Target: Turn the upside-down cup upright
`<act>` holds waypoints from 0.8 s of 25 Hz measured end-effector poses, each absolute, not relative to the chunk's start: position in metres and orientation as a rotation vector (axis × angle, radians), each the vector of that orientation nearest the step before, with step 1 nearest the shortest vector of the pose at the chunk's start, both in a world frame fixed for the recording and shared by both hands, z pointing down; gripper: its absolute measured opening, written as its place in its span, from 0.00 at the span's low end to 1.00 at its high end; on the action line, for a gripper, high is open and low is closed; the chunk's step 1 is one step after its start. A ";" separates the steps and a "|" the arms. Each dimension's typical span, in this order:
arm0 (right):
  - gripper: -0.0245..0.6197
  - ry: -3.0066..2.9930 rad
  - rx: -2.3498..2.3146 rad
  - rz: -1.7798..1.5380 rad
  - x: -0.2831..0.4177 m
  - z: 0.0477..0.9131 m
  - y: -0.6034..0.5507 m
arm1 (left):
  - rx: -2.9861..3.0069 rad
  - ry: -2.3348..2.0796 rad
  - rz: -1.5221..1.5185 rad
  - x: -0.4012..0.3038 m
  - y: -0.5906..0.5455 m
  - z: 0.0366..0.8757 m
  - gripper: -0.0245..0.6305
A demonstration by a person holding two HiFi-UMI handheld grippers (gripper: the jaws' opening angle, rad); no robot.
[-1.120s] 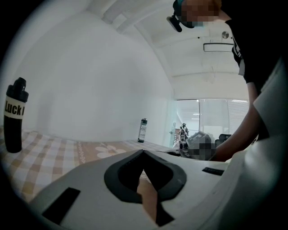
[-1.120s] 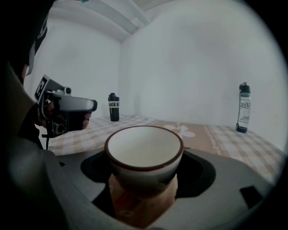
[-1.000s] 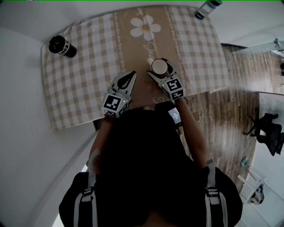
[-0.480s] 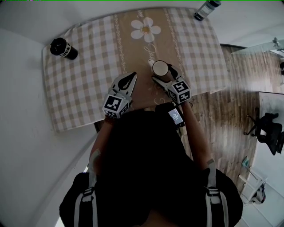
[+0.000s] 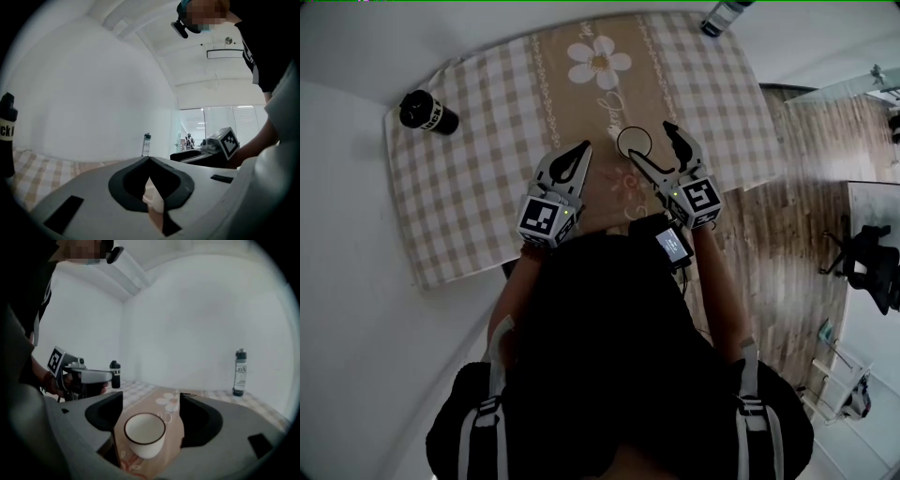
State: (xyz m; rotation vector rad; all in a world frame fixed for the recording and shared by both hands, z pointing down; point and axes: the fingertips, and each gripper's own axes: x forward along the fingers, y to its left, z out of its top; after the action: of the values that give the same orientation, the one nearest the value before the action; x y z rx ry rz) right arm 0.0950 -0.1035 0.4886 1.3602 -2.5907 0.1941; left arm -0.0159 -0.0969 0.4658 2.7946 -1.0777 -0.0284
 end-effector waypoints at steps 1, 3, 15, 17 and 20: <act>0.60 -2.608 1.392 0.159 0.094 0.476 -0.104 | 2.805 -1.096 -0.051 -0.015 -0.100 0.455 0.05; 0.54 -2.632 1.450 0.059 0.089 0.453 -0.102 | 2.828 -1.139 -0.093 -0.013 -0.104 0.436 0.05; 0.18 -2.625 1.668 -0.151 0.066 0.405 -0.075 | 2.820 -1.419 -0.185 -0.021 -0.096 0.404 0.05; 0.15 -2.624 1.676 -0.131 0.060 0.410 -0.074 | 2.815 -1.423 -0.172 -0.023 -0.094 0.408 0.05; 0.04 -2.591 1.675 -0.137 0.051 0.418 -0.074 | 2.820 -1.416 -0.153 -0.023 -0.092 0.412 0.05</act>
State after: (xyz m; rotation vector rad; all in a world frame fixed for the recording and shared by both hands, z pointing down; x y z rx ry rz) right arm 0.0515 -0.0736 0.4178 1.6753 -2.5913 -0.1373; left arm -0.0231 -0.0922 0.4125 2.8199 -1.4164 -0.1534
